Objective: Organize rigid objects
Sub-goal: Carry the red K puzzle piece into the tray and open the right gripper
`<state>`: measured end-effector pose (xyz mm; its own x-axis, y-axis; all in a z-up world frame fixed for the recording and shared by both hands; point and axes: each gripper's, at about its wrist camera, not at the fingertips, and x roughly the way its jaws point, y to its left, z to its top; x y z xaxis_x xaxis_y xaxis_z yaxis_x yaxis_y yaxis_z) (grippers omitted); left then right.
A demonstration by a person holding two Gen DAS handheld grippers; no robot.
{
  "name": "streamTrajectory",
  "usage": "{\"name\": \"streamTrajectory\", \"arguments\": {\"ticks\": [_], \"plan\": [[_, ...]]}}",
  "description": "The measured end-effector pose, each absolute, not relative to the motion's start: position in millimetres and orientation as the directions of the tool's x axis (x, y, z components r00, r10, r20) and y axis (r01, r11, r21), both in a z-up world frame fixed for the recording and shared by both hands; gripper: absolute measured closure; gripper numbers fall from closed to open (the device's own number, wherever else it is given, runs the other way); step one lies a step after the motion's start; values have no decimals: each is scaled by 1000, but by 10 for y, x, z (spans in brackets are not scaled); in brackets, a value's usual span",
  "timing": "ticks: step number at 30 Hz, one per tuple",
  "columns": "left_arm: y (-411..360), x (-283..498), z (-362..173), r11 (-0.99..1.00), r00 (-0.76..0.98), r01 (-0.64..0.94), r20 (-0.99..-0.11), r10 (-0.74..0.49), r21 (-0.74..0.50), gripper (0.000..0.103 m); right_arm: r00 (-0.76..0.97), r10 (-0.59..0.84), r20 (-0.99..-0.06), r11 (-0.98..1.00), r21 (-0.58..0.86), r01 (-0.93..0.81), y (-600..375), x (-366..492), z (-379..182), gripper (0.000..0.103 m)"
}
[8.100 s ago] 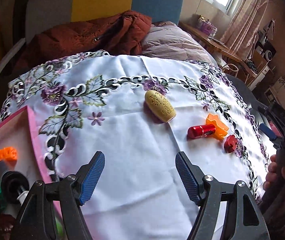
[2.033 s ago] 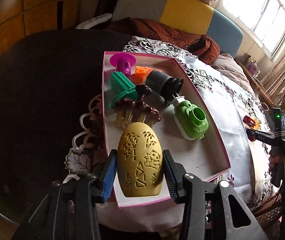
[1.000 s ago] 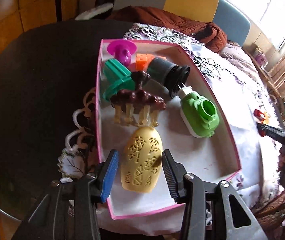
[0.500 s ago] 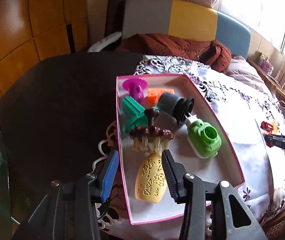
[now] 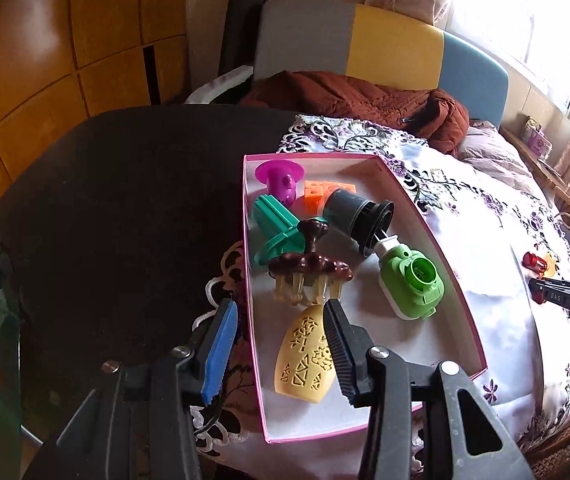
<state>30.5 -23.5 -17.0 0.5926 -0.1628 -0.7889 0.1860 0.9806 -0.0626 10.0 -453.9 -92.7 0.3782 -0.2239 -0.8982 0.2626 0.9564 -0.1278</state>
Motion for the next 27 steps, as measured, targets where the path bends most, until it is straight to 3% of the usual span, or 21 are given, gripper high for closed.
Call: {"name": "streamTrajectory", "arguments": {"ticks": [8, 13, 22, 27], "plan": [[-148, 295, -194, 981, 593, 171, -786, -175, -89, 58, 363, -221, -905, 951, -117, 287, -4537, 130, -878, 71], [-31, 306, -222, 985, 591, 141, -789, -168, -104, 58, 457, -162, -875, 968, -50, 247, -4259, 129, -576, 71], [57, 293, -242, 986, 592, 124, -789, -165, -114, 58, 601, 114, -791, 993, 89, -71, -3008, 180, 13, 71], [96, 294, -215, 988, 600, 109, -785, -153, -109, 58, 552, 281, -785, 947, 135, -292, -2114, 244, 58, 71]]}}
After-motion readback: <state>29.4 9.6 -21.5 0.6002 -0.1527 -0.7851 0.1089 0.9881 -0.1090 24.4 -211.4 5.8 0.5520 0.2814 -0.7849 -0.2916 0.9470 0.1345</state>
